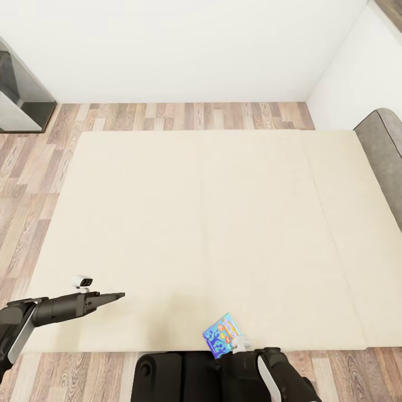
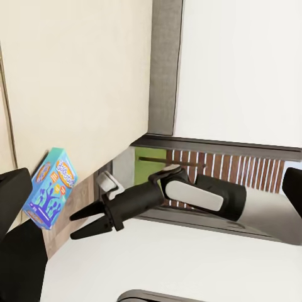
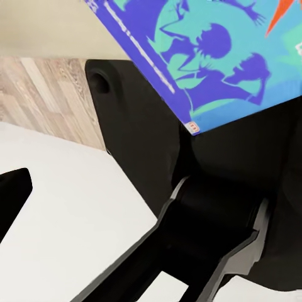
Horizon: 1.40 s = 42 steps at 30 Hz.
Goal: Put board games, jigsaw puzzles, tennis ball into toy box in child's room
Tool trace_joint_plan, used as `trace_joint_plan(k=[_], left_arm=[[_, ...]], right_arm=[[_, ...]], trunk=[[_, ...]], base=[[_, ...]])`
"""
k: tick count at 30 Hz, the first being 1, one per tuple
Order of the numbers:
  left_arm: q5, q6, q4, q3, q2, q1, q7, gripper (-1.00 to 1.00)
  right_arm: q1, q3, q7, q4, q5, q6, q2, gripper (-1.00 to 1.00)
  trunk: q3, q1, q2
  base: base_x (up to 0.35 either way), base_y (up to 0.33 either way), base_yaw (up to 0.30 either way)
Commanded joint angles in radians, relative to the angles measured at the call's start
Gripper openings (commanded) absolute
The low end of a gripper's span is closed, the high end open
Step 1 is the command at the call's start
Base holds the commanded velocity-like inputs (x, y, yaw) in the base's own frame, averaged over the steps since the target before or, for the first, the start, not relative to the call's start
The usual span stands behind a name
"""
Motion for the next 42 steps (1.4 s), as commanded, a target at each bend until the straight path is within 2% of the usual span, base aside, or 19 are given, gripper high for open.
trace_joint_plan(k=[1,19,42], left_arm=[[0.0,0.011,0.0,0.0,0.0,0.0,-0.004,1.0],[0.0,0.01,0.0,0.0,0.001,0.0,-0.004,1.0],[0.0,0.01,0.0,0.0,0.001,0.0,-0.004,1.0]], right_arm=[[0.0,0.0,0.001,-0.002,-0.001,0.006,0.002,1.0],[-0.005,0.0,0.002,-0.002,-0.002,0.002,0.025,1.0],[-0.01,0.0,0.002,-0.007,-0.002,0.001,0.027,1.0]], trunk=[[-0.001,0.001,-0.002],[-0.012,0.001,-0.002],[-0.022,0.001,-0.002]], base=[[0.0,0.0,0.0],[0.0,0.0,0.0],[0.0,0.0,0.0]])
